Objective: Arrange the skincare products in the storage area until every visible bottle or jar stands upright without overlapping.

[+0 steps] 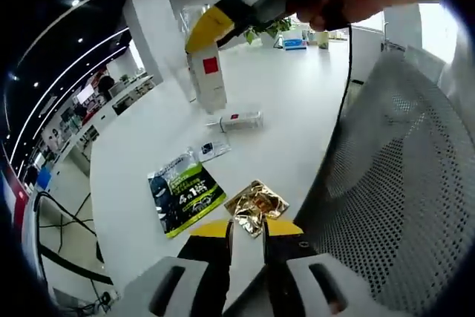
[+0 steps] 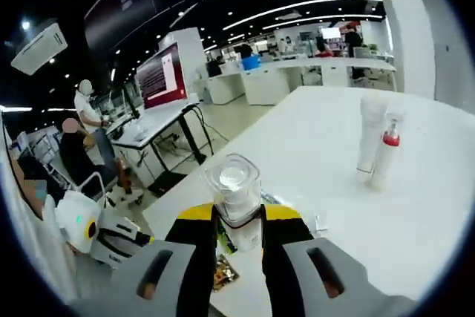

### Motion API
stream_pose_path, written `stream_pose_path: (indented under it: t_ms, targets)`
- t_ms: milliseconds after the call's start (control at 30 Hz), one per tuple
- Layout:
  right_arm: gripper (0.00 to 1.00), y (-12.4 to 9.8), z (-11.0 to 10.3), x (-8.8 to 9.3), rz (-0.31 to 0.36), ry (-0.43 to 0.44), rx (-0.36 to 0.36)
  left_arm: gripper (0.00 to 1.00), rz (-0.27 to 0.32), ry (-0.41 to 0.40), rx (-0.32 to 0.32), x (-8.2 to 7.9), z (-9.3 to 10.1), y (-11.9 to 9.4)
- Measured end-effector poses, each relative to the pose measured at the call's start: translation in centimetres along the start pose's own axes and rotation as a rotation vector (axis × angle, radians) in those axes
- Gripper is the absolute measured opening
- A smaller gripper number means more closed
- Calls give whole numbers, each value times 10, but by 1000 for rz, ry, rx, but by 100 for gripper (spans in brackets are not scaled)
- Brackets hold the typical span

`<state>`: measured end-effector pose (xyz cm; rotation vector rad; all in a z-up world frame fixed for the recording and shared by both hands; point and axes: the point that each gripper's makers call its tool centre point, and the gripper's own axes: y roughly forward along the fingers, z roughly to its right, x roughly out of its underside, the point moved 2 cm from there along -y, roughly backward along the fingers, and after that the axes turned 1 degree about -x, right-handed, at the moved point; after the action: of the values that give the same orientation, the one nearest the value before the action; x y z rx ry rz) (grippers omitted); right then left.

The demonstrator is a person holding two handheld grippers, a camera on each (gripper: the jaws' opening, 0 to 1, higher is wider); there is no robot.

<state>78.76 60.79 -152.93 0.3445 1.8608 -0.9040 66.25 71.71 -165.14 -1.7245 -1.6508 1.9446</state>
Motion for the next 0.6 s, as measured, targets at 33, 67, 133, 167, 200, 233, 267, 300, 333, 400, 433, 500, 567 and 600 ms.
stream_pose_path:
  t_ms: [33, 67, 133, 167, 200, 233, 267, 300, 333, 400, 433, 500, 567, 600]
  targets:
    - [19, 3, 5, -4, -4, -11, 6, 17, -2, -1, -6, 0, -1, 0]
    - [19, 6, 13, -9, -12, -32, 21, 17, -2, -8, -11, 0, -3, 0]
    - [19, 12, 25, -18, -14, -61, 34, 17, -10, -8, -13, 2, -3, 1]
    - [19, 14, 30, -21, -16, -65, 40, 17, -20, -1, -13, 3, -2, 1]
    - [19, 19, 39, -23, -17, -72, 51, 17, -23, 2, -11, 4, -2, 1]
    - [19, 21, 45, -24, -20, -73, 58, 17, -26, -1, -10, 4, -2, 1]
    - [19, 24, 50, -24, -27, -70, 65, 17, -25, -4, -9, 4, -2, 1]
    - [19, 26, 54, -24, -31, -67, 66, 17, -20, -8, -9, 3, -2, 0]
    - [19, 29, 60, -23, -41, -67, 70, 17, -3, -14, -11, 0, -2, -1]
    - [19, 32, 69, -20, -65, -78, 87, 18, 44, -36, -13, -7, -3, -3]
    - [19, 38, 79, -20, -72, -83, 91, 18, 52, -43, -10, -8, -3, -3]
    - [19, 40, 86, -20, -84, -83, 103, 18, 42, -40, -7, -7, -2, -2]
    - [19, 40, 93, -24, -84, -96, 125, 18, 21, -32, 1, -4, 0, -1]
    - [20, 42, 97, -25, -84, -92, 126, 18, 18, -33, 1, -3, 0, 0]
